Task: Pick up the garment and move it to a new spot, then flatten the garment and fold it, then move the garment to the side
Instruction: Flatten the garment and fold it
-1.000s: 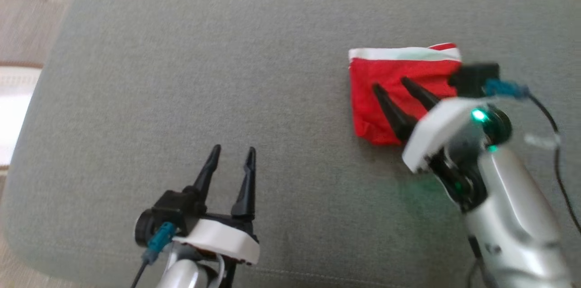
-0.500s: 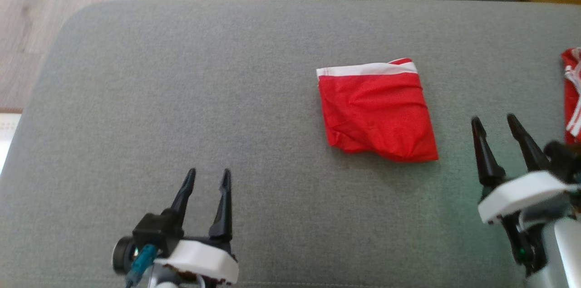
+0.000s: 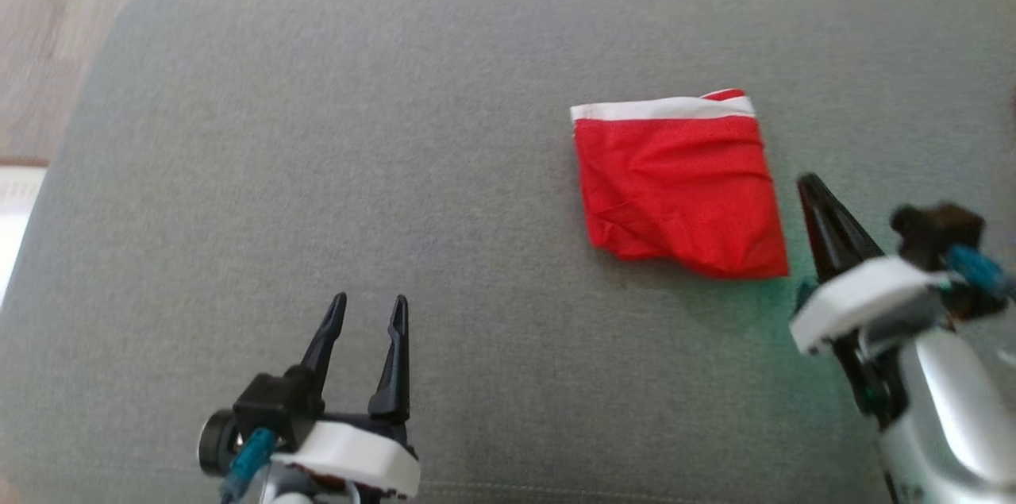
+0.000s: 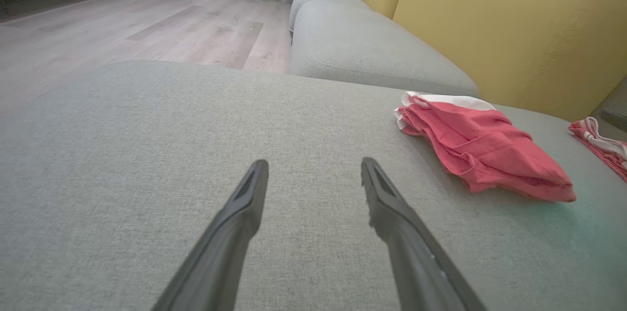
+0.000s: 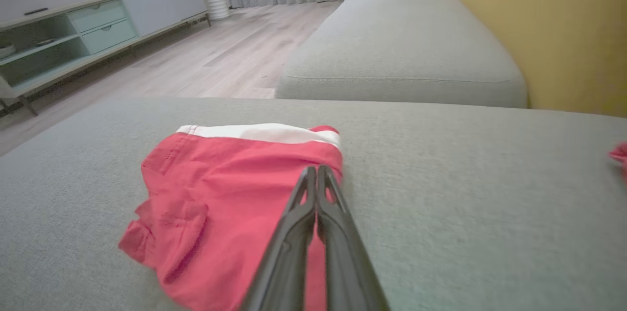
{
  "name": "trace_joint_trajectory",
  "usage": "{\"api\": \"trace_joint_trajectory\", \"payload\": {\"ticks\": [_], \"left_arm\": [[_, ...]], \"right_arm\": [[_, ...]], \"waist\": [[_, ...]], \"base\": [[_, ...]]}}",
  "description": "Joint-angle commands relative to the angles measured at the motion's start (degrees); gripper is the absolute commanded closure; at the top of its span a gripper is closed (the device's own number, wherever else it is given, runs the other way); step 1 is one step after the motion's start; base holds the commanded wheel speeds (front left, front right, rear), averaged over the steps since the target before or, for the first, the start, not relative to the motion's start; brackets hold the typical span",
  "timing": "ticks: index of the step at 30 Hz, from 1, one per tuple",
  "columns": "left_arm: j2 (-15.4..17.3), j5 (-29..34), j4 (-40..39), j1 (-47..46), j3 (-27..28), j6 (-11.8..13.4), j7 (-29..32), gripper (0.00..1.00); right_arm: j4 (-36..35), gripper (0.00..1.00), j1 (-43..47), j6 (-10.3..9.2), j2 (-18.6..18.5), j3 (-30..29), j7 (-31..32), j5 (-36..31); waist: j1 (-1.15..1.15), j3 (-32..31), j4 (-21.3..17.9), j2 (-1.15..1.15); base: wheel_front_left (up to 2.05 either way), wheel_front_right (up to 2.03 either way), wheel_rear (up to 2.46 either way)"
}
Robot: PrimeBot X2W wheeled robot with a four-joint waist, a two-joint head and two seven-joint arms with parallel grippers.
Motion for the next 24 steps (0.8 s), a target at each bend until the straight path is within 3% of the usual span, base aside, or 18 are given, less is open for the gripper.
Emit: {"api": "trace_joint_trajectory", "payload": {"ticks": [1, 12, 24], "left_arm": [[-0.3, 0.3, -2.1, -3.0, 1.7, 0.1, -0.7, 0.00], [-0.3, -0.8, -1.6, -4.4, 0.5, 0.8, -0.7, 0.00], [-0.3, -0.9, -1.6, -3.9, 0.8, 1.3, -0.7, 0.00]], "right_arm": [[-0.2, 1.00, -3.6, -0.04, -0.6, 2.0, -0.1, 0.0], [17.2, 1.00, -11.2, -0.04, 3.5, 10.0, -2.9, -1.1], [19.4, 1.00, -9.9, -0.04, 6.0, 24.0, -6.0, 3.4]], "waist": [[0.00, 1.3, 1.0, 0.00], [0.00, 3.1, 4.5, 0.00], [0.00, 1.8, 4.1, 0.00]], "base": [[0.00, 0.00, 0.00], [0.00, 0.00, 0.00], [0.00, 0.00, 0.00]]}}
